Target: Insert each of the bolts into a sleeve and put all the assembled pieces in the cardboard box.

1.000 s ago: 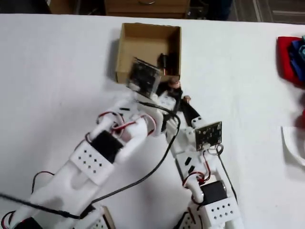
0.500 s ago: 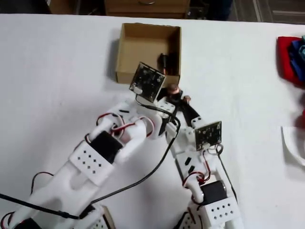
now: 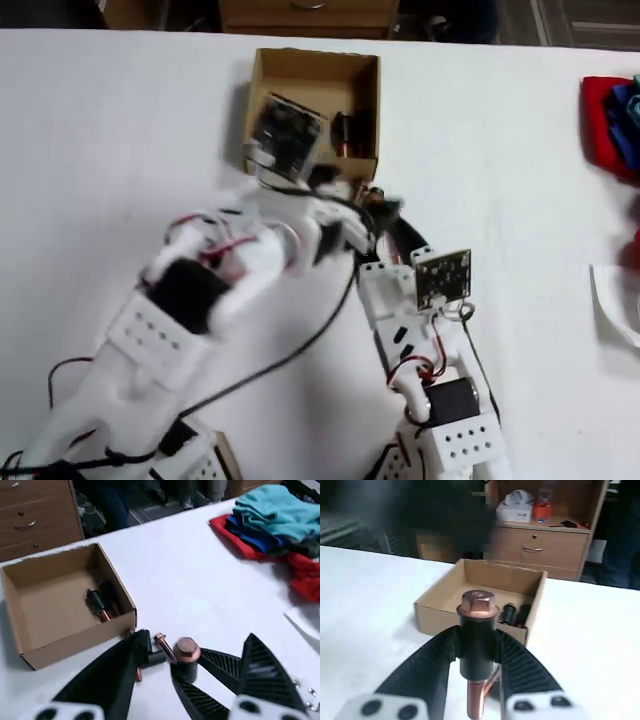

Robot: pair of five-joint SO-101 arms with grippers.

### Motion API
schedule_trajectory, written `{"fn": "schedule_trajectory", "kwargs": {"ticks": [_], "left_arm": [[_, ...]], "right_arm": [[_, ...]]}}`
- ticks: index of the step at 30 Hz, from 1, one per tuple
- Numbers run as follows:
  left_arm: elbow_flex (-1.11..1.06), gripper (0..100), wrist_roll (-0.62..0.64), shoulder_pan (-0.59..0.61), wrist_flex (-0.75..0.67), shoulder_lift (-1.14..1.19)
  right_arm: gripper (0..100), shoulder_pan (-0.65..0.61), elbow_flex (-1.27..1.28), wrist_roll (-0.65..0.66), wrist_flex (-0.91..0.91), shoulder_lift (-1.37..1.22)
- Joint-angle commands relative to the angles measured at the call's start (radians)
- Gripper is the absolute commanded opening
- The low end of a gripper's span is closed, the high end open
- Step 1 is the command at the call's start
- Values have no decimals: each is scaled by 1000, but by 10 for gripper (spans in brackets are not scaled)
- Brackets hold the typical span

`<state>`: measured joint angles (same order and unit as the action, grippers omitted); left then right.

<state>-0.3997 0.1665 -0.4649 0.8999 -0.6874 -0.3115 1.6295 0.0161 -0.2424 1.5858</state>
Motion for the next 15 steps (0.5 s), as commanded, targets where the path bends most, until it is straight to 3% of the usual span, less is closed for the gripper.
{"fn": "schedule_trajectory", "kwargs": {"ticks": [1,4,8,10,15], "left_arm": [[139,305,-5,137,69,-12],[159,305,-64,295,180,-12],[44,305,-348,453,238,-11],[-59,302,-420,514,195,-11],[-302,177,-427,597,-44,-11]], "right_arm": [[22,48,-72,-9,-48,-5],[22,82,-193,-9,-140,-19],[22,84,-466,-3,-180,-216],[22,82,-632,-5,-206,-406],[22,70,-1163,-9,-384,-961]]}}
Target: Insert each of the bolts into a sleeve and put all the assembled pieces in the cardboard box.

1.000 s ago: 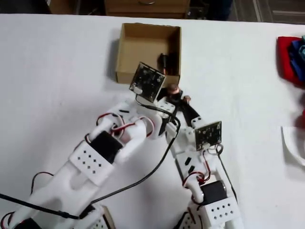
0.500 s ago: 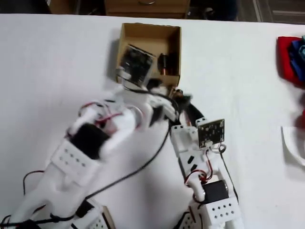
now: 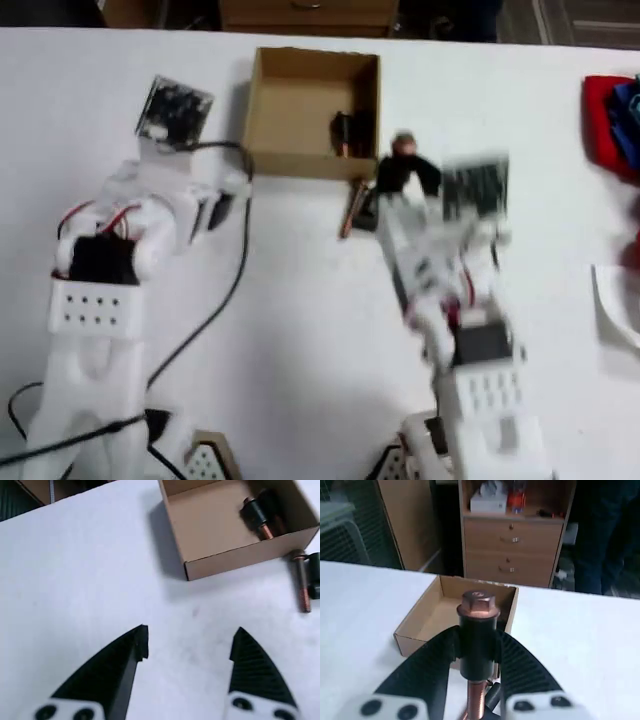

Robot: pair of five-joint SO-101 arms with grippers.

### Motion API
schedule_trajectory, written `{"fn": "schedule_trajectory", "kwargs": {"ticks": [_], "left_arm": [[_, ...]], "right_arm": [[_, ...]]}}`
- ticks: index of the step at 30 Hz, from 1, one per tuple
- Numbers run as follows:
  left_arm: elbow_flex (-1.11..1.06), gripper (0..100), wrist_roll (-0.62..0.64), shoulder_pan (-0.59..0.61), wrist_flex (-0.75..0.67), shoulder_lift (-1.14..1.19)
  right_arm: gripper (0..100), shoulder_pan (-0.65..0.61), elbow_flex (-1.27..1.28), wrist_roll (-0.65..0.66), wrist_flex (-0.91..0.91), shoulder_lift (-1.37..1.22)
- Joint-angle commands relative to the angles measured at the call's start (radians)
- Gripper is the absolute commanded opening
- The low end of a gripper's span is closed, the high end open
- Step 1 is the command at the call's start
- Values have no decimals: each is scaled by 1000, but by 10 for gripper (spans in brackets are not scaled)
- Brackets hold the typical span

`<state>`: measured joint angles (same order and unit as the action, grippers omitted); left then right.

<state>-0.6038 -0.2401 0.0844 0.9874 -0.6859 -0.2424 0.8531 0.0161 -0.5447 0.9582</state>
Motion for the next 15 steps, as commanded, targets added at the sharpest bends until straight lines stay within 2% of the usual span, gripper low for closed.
{"fn": "schedule_trajectory", "kwargs": {"ticks": [1,4,7,12,15], "left_arm": [[-139,153,-18,63,-183,-12],[-263,107,-17,89,-316,-9],[-369,106,-17,94,-440,-5],[-478,138,-18,95,-551,-5],[-529,153,-15,86,-595,-5]], "right_arm": [[22,-4,-505,-9,-125,-444],[22,-5,-876,-9,-245,-769],[22,-5,-1260,-9,-377,-1087],[22,-12,-1906,-9,-593,-1572],[22,-27,-2206,-9,-662,-1814]]}}
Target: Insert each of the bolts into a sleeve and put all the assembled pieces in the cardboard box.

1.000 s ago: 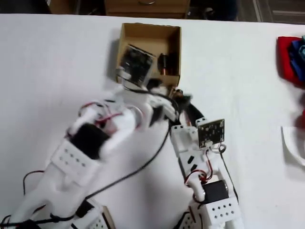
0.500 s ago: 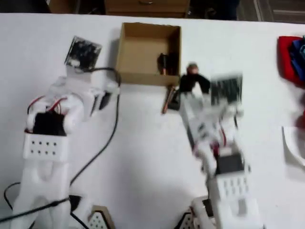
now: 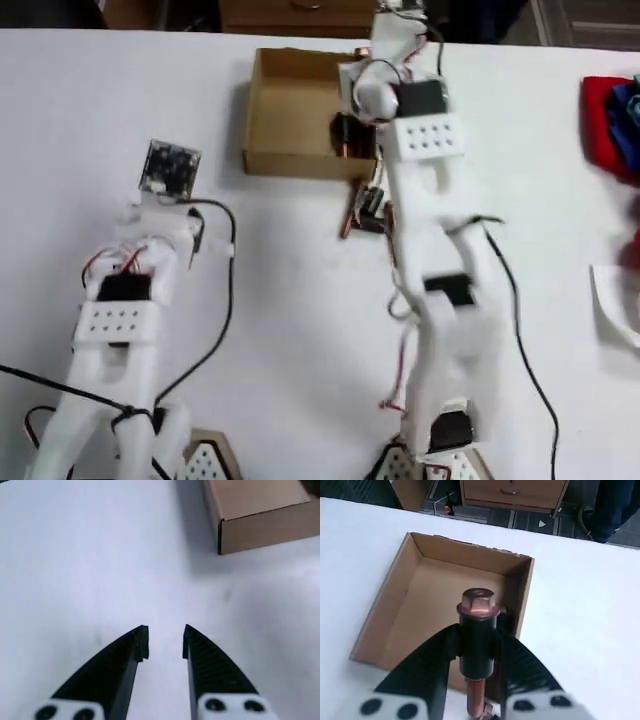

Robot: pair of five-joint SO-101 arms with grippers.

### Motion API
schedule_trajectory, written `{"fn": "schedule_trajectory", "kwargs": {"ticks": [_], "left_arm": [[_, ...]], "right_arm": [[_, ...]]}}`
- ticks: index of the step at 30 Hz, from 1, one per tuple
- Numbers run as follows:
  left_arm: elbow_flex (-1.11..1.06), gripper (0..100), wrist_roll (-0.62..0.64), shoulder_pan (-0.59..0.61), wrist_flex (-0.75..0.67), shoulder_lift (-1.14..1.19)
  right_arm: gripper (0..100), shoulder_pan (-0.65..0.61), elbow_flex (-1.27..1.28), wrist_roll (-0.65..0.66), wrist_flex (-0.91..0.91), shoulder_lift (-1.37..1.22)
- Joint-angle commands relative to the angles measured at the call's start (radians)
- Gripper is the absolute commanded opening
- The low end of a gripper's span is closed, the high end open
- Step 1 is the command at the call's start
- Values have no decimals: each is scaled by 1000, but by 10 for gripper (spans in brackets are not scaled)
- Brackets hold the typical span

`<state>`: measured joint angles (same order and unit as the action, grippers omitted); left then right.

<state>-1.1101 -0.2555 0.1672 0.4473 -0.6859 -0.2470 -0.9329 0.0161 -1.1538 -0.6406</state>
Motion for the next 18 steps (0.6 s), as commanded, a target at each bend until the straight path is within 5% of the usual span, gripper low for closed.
{"fn": "schedule_trajectory", "kwargs": {"ticks": [1,6,18], "left_arm": [[-42,153,0,3,-80,-5],[-117,153,-2,3,-167,-5],[-124,153,-8,6,-178,-5]], "right_arm": [[22,-30,-505,-8,-61,-288],[22,-61,-738,-6,-42,-533],[22,-108,-583,-11,85,-575]]}}
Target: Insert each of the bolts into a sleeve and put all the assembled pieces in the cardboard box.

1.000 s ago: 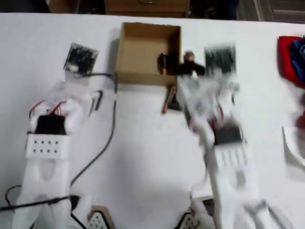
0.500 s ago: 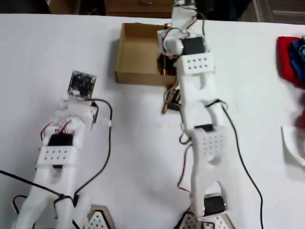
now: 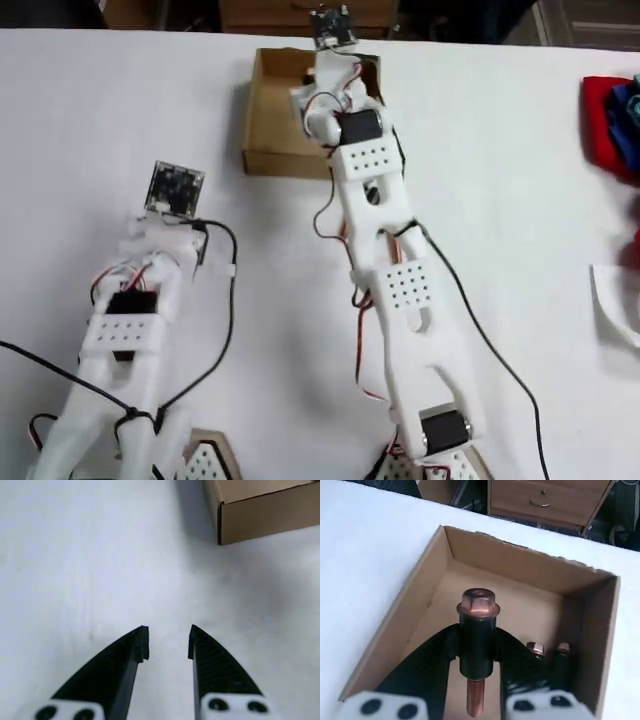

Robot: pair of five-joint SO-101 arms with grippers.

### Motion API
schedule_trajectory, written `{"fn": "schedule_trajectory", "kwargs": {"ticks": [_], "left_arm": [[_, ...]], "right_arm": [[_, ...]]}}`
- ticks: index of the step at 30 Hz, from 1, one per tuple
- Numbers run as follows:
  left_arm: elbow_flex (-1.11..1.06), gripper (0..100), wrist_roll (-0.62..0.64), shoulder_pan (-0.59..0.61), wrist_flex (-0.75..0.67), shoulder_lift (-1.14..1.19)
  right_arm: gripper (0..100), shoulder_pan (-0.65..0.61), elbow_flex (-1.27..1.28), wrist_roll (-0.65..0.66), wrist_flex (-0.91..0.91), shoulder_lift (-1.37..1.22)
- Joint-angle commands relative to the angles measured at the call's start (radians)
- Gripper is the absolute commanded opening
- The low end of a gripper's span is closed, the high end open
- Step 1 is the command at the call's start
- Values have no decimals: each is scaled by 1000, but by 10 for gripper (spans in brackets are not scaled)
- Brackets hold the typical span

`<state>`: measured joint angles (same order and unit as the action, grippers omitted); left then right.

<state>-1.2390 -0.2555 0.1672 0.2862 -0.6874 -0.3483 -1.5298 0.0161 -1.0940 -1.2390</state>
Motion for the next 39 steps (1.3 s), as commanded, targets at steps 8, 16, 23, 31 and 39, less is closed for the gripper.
{"fn": "schedule_trajectory", "kwargs": {"ticks": [8,16,23,31,39], "left_arm": [[5,153,-8,6,-18,-3],[5,153,-8,6,-18,-3],[5,153,-8,6,-18,-3],[5,153,-8,6,-18,-3],[5,153,-8,6,-18,-3]], "right_arm": [[22,28,157,-94,165,24],[22,38,247,-167,171,24],[22,38,278,-166,173,18],[28,39,267,-166,173,-38],[136,48,241,-167,137,-16]]}}
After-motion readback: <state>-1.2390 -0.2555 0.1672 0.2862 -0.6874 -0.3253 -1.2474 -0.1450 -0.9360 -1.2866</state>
